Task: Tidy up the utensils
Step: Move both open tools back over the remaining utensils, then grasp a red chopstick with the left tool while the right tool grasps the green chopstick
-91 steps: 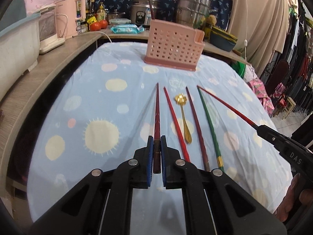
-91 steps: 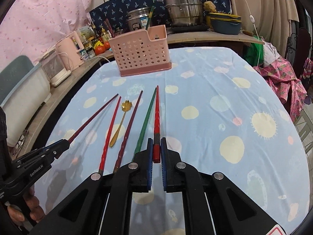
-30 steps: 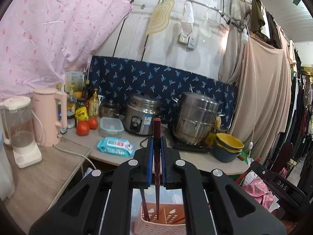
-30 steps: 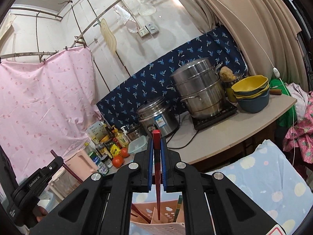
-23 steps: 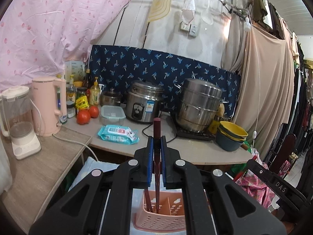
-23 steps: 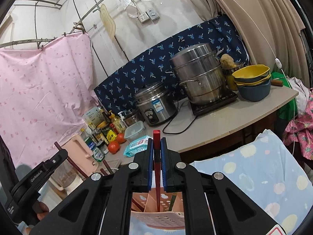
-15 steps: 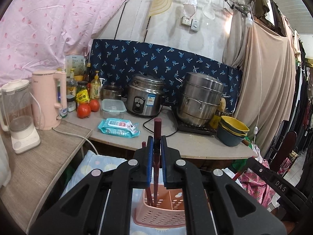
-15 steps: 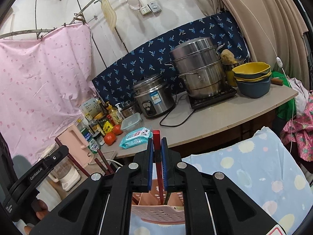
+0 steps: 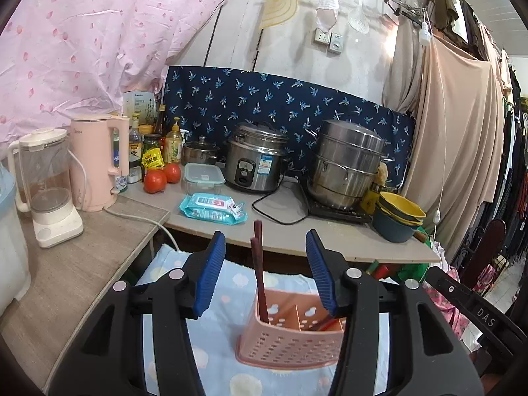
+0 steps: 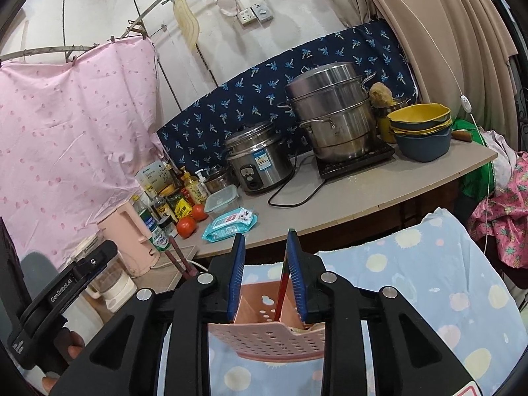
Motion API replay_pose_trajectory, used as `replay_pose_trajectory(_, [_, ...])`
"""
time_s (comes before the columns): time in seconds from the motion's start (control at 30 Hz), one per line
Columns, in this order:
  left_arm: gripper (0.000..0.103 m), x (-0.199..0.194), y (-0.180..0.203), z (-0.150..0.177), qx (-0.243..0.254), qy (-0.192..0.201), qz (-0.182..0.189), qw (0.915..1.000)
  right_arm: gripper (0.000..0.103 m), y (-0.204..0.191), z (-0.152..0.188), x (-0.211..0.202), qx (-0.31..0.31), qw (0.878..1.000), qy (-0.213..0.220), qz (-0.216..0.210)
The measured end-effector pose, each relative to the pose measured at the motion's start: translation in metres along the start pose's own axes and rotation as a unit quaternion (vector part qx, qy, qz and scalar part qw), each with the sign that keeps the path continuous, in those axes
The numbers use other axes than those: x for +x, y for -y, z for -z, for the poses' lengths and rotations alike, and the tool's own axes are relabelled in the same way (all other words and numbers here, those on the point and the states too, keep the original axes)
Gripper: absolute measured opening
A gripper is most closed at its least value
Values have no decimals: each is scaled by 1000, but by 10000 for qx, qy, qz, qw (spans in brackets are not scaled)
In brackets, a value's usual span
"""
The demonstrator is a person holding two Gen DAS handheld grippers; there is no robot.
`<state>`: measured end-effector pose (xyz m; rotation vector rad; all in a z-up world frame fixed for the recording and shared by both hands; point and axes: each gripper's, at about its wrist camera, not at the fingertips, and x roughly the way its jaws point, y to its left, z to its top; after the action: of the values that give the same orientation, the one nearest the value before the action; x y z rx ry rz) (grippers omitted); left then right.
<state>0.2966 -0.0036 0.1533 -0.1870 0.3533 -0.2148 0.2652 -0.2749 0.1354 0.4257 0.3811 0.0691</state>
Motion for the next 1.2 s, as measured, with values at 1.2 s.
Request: replay_pose_trajectory(1.2, [48, -111, -10, 229, 448, -2195, -37, 9746, 27, 2, 250, -123, -920, 9688, -2228, 572])
